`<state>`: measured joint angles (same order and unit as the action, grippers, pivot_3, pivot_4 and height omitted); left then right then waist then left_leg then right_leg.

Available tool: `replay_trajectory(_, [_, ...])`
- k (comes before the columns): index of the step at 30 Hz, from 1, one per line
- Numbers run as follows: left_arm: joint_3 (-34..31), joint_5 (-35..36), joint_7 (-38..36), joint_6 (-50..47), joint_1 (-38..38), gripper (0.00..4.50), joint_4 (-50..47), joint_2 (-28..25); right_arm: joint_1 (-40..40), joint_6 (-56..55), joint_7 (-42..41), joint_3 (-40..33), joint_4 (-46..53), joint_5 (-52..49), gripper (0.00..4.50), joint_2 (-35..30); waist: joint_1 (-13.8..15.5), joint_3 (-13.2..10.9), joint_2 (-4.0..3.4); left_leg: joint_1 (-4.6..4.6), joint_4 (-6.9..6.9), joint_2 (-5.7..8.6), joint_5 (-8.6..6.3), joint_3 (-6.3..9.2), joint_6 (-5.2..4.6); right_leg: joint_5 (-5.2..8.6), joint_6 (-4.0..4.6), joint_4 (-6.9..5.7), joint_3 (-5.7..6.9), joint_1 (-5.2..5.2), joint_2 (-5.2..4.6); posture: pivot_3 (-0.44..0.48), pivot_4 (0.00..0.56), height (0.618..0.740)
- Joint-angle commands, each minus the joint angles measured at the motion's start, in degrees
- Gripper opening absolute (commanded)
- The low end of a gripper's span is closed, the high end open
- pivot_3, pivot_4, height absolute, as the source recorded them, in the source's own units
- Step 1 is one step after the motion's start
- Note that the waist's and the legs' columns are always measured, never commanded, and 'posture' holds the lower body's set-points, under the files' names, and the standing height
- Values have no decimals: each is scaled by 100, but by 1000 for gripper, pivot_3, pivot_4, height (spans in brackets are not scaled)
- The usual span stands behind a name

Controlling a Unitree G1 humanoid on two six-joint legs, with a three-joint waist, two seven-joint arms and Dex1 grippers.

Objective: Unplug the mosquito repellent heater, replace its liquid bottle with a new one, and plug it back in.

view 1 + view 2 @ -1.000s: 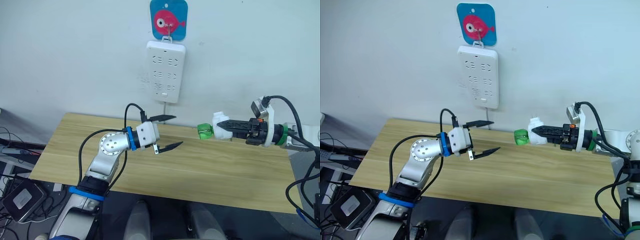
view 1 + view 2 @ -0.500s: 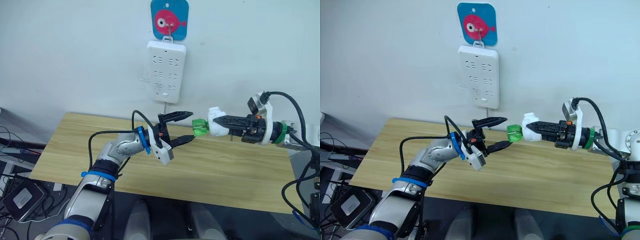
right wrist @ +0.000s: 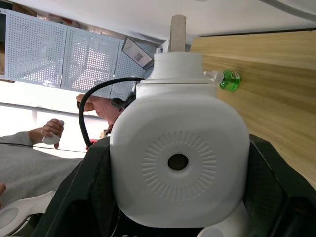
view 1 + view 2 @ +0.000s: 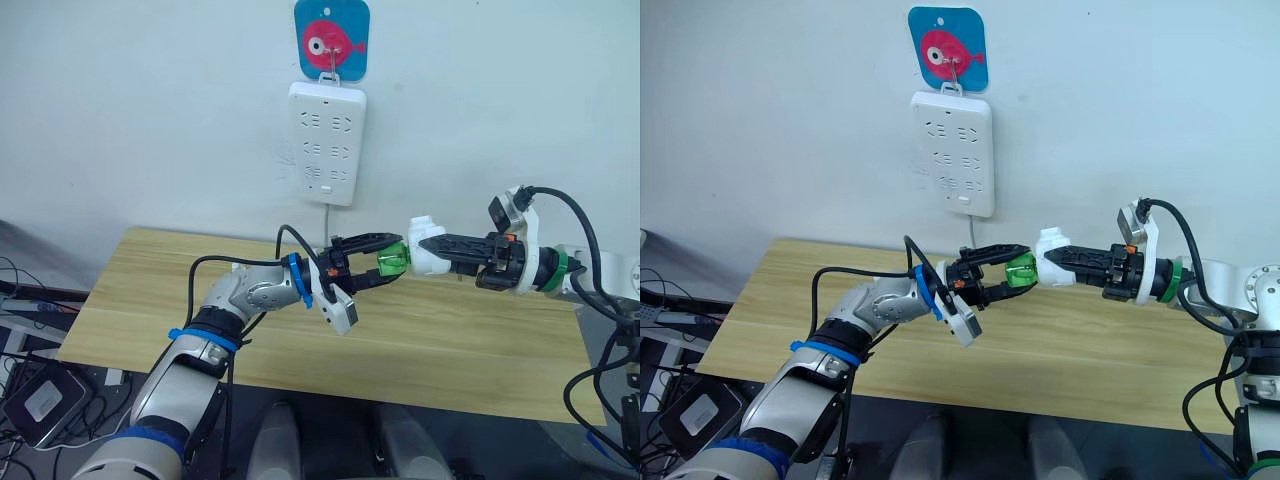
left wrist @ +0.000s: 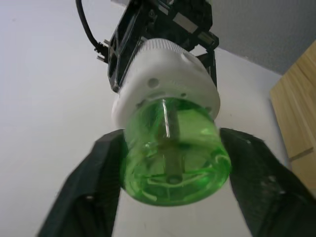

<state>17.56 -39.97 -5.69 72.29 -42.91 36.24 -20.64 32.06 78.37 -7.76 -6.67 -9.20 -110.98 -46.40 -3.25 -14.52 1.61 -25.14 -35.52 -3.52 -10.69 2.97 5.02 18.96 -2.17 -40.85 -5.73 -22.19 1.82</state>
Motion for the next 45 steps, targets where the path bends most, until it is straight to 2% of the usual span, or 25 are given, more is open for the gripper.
replay_trajectory(1, [90,16,161,119,-47,2258,-141,-58,8,-72,-40,-81,141,-202,2983,-83,-2,0,0,-1,-7,0,0,0,0,0,0,-3,0,0,0,-81,218,740])
replay_trajectory(4, [168,99,143,110,-54,2258,-134,-80,5,-91,-13,-60,138,-202,2983,-93,-3,0,0,-3,-25,0,0,1,0,0,0,-13,-1,1,1,-81,218,740])
replay_trajectory(6, [638,1533,-760,-287,24,2258,-59,-6,3,-82,-5,-33,142,-202,2983,-137,-3,0,0,-3,-31,0,0,1,0,-1,-1,-15,-1,2,1,-81,218,740])
replay_trajectory(9, [1098,3622,-2238,-1358,182,2258,-716,-126,-23,17,-107,26,227,-183,2983,-311,-8,1,-1,-5,-33,2,0,1,0,-1,-2,-17,-1,2,1,-81,218,740])
replay_trajectory(11, [1079,5363,-3386,-3105,445,2258,-1679,-214,-47,109,-225,80,294,-165,2983,-462,-22,1,-1,-9,-32,0,0,5,0,-1,-2,-16,2,0,2,-81,218,740])
replay_trajectory(12, [1020,6740,-3925,-4920,567,2258,-2441,-422,-32,194,-353,97,355,-111,2983,-548,-27,2,-4,-10,-30,-3,0,7,0,-1,-2,-17,3,-1,5,-98,228,740])
replay_trajectory(14, [814,8508,-4452,-7392,654,2258,-3339,-734,1,241,-500,151,413,-107,2983,-648,-68,0,-6,-12,-29,-7,0,15,0,-1,-2,-19,8,-3,8,-97,229,740])
replay_trajectory(16, [520,9386,-4555,-8741,630,2258,-3622,-859,18,197,-556,215,442,-166,2983,-691,-106,0,-6,-11,-33,-10,0,34,-1,1,-1,-23,20,-1,13,-91,230,740])
replay_trajectory(19, [-217,11724,-4035,-11587,214,2258,-2854,-758,-48,161,-665,308,662,-199,2983,-688,-149,-1,-6,-4,-45,-9,0,38,-2,9,-14,-27,22,7,19,-83,232,740])
replay_trajectory(20, [-397,12150,-3856,-12131,112,2258,-2614,-688,-56,150,-686,333,698,-201,2983,-696,-155,-2,-6,-6,-49,-8,0,38,-2,14,-24,-27,21,8,20,-84,233,740])
replay_trajectory(24, [-595,12441,-3969,-13605,21,2258,-1962,-530,-80,17,-656,404,729,-201,2983,-685,-169,-4,-3,-6,-54,-4,-1,35,-4,18,-30,-21,17,9,21,-90,234,740])
replay_trajectory(27, [-872,12345,-3774,-13953,63,2258,-1820,-297,-89,-71,-620,430,719,-201,2983,-690,-163,-4,-3,-9,-50,-6,-2,33,-7,15,-25,-20,17,2,22,-90,234,740])
replay_trajectory(30, [-995,11994,-3988,-14024,186,3234,-2098,-209,-123,-126,-615,434,729,-201,2983,-701,-161,-4,-3,-12,-46,-7,-2,32,-7,4,-6,-15,15,0,23,-97,237,740])
replay_trajectory(34, [-1386,11843,-3807,-14117,255,4404,-2100,1,-199,-194,-644,377,733,-202,2983,-678,-152,-4,-3,-12,-48,-6,-2,28,-6,5,-7,-14,12,1,21,-98,239,740])
replay_trajectory(36, [-1508,11656,-3809,-14115,335,4456,-2176,-10,-253,-204,-655,359,745,-202,2983,-697,-150,-4,-3,-12,-51,-5,-2,26,-6,9,-15,-13,10,3,20,-98,240,740])
replay_trajectory(40, [-1441,10641,-4410,-13382,510,4456,-2678,-427,-368,-228,-664,277,591,-202,2983,-759,-160,-5,-3,-10,-47,-7,-2,23,-6,8,-14,-13,6,1,21,-105,242,740])
replay_trajectory(43, [-1137,9391,-5268,-12048,744,4456,-3464,-1011,-361,-300,-597,203,287,-201,2983,-816,-164,-7,-5,-10,-43,-11,-2,18,-6,4,-7,-12,2,-4,23,-94,246,740])
replay_trajectory(45, [-794,8359,-5820,-10749,993,4456,-3911,-1310,-287,-336,-583,171,142,-179,2983,-834,-145,-8,-8,-9,-41,-9,-2,13,-5,2,-4,-8,-2,-2,21,-88,244,740])
